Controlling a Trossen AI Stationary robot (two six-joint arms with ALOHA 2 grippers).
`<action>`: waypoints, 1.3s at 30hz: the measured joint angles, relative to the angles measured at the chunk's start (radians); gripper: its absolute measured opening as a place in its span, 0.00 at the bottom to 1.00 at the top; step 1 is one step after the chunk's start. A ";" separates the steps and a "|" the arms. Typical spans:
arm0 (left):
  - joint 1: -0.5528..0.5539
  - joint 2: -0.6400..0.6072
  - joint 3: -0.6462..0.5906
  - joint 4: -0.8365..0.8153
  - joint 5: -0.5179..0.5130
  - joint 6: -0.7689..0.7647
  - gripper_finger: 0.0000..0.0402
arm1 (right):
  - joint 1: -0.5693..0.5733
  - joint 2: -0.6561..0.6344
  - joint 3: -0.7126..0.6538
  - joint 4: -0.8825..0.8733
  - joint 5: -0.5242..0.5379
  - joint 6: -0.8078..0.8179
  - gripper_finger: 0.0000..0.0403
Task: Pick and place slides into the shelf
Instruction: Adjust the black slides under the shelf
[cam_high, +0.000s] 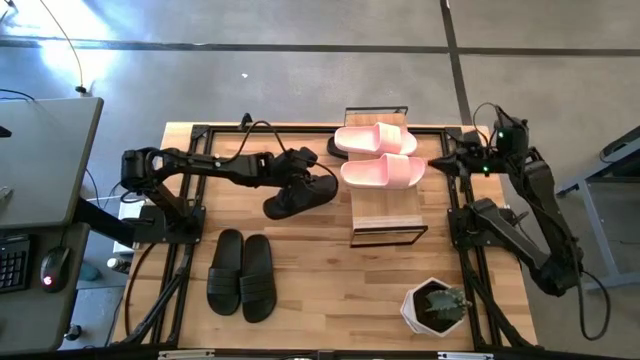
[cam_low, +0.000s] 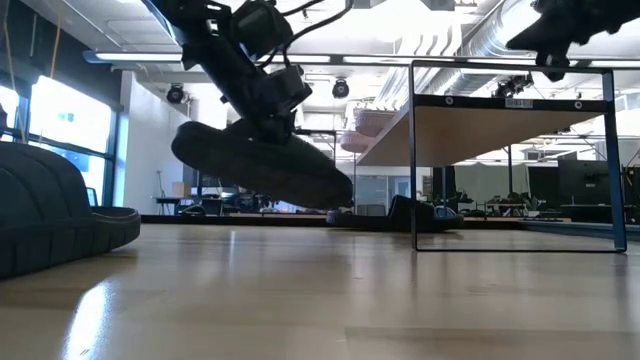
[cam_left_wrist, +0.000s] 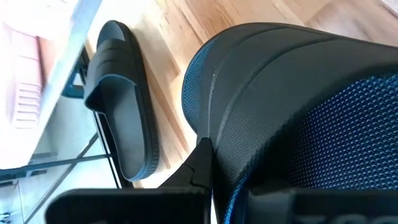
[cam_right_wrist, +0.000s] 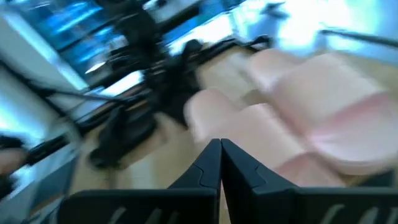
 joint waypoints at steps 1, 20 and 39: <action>0.000 0.000 0.000 0.008 0.002 -0.003 0.00 | 0.011 -0.015 0.000 -0.015 -0.018 -0.009 0.00; -0.001 0.000 0.000 0.065 0.012 -0.078 0.00 | 0.025 -0.502 -0.004 0.539 -0.114 0.670 0.00; -0.016 0.000 0.000 0.067 0.009 -0.131 0.00 | 0.155 -0.260 -0.341 1.572 -0.076 1.144 0.00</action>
